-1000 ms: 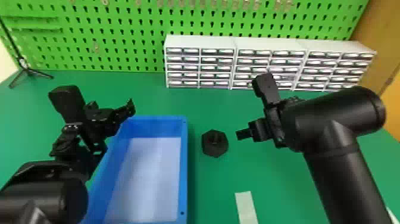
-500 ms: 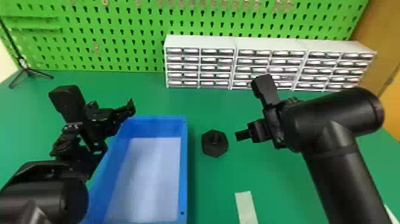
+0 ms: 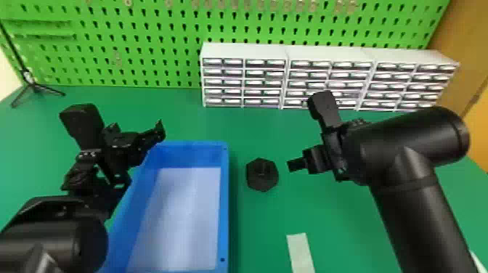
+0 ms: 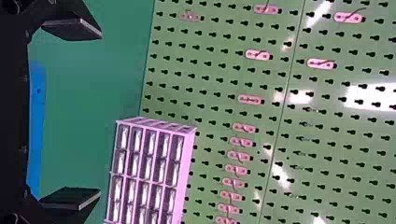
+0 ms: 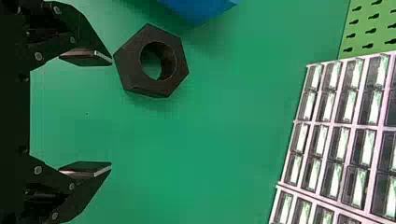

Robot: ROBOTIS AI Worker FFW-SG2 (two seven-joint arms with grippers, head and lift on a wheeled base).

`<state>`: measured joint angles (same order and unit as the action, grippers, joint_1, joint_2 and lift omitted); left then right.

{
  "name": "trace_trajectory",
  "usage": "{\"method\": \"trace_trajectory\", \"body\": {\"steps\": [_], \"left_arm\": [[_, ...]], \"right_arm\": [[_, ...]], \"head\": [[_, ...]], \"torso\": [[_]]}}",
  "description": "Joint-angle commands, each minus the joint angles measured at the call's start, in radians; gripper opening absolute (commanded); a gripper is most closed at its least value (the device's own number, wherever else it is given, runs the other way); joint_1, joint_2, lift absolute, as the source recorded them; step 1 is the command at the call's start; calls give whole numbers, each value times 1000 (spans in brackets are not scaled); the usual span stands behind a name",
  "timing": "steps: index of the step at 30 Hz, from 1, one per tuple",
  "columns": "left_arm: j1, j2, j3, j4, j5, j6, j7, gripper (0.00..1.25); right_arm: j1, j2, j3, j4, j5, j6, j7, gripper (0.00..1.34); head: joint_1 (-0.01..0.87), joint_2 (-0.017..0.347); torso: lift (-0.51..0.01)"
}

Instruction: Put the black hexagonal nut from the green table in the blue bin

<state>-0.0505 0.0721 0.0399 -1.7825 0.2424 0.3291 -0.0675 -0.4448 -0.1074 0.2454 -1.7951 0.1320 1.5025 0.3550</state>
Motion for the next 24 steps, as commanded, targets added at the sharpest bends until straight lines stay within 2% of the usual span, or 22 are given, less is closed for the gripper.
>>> {"method": "trace_trajectory", "body": {"steps": [1, 15, 24], "left_arm": [[0, 0, 0, 0, 0, 1, 0, 1147], [1, 0, 0, 0, 2, -1, 0, 1147], [0, 0, 0, 0, 2, 1, 0, 1146]], "right_arm": [[0, 0, 0, 0, 0, 1, -1, 870], [0, 0, -2, 3, -2, -1, -1, 870], [-6, -5, -14, 51, -23, -47, 1, 870]], "head": [[692, 8], [692, 8], [692, 8]], "torso": [[-97], [-97], [-97]]}}
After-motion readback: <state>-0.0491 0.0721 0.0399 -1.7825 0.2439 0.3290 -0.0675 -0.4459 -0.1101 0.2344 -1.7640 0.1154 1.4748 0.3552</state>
